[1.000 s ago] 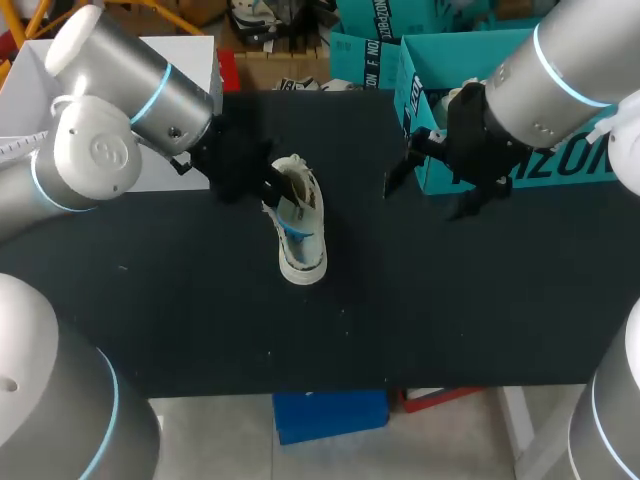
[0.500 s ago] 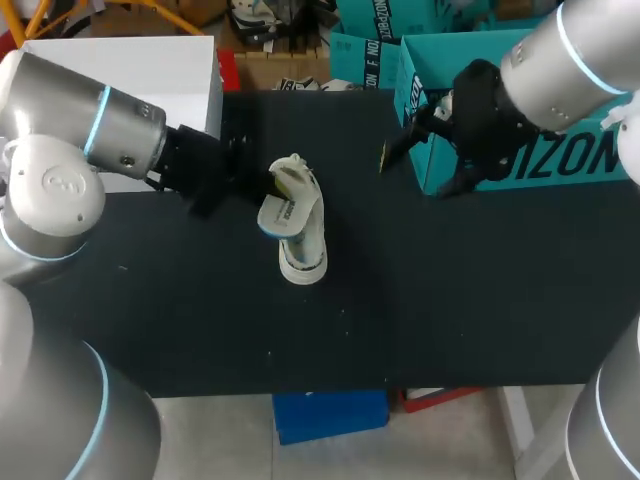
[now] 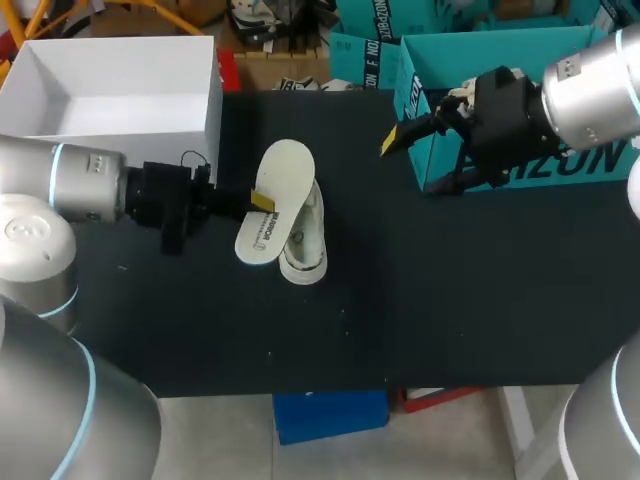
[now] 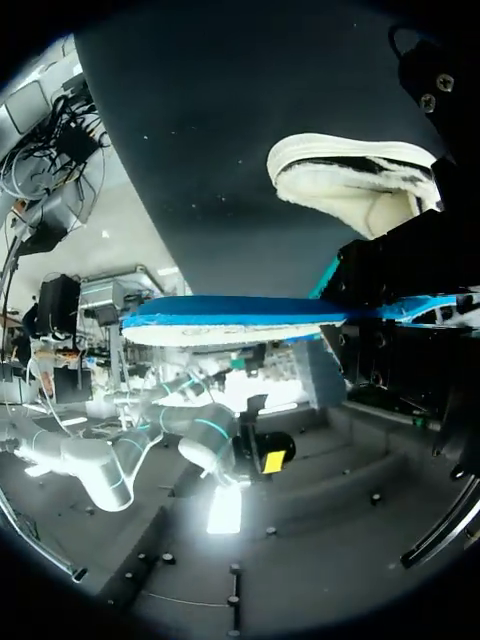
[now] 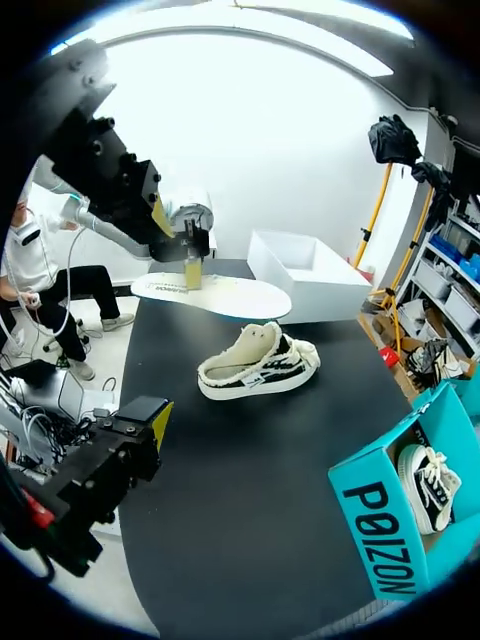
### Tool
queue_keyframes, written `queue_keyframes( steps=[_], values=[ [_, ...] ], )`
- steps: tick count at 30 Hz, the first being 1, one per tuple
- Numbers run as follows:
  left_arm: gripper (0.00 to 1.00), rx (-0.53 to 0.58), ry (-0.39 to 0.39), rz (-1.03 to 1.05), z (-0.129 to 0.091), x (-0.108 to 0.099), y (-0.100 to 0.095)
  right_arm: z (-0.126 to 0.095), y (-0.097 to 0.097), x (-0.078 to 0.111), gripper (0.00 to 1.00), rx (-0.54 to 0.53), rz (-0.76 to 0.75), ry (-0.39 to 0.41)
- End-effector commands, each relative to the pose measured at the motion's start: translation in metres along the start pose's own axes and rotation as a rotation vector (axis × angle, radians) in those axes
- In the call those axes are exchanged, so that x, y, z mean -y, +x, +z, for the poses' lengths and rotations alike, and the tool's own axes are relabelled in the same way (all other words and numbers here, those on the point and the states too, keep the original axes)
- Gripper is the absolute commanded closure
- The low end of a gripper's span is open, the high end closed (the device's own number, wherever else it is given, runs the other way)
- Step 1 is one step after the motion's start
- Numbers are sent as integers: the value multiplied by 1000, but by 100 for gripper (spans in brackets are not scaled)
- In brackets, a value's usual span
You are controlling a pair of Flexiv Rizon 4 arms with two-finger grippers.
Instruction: Take the shoe out of the shoebox, open the shoe tongue, remove and reinsert the insole, then place the shoe into the shoebox
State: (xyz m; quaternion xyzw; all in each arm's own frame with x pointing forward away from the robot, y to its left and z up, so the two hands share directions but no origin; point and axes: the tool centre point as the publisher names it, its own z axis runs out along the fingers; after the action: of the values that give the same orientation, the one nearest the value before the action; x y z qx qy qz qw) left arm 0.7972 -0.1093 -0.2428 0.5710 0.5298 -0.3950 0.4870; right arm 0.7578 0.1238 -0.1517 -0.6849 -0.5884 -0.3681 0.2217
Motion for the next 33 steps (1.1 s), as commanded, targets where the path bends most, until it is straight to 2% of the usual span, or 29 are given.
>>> queue_keyframes(
  steps=[1,2,15,17,21,25,33],
  values=[
    [100,125,-35,8,-3,8,3,6,1,-3,0,-173,0,15],
    [100,134,-32,11,-2,8,2,7,4,-3,0,-205,0,30],
    [100,131,-46,-11,17,7,-7,7,4,-3,0,-205,0,30],
    [100,137,-44,-8,20,8,-9,9,0,-4,0,-236,11,26],
    [100,149,-34,1,24,11,-13,23,-6,-4,0,-349,37,15],
    [100,155,-23,4,28,15,-17,38,-7,-4,0,-409,48,10],
    [100,162,-9,7,33,18,-25,63,-5,-10,0,-468,38,7]
  ],
)
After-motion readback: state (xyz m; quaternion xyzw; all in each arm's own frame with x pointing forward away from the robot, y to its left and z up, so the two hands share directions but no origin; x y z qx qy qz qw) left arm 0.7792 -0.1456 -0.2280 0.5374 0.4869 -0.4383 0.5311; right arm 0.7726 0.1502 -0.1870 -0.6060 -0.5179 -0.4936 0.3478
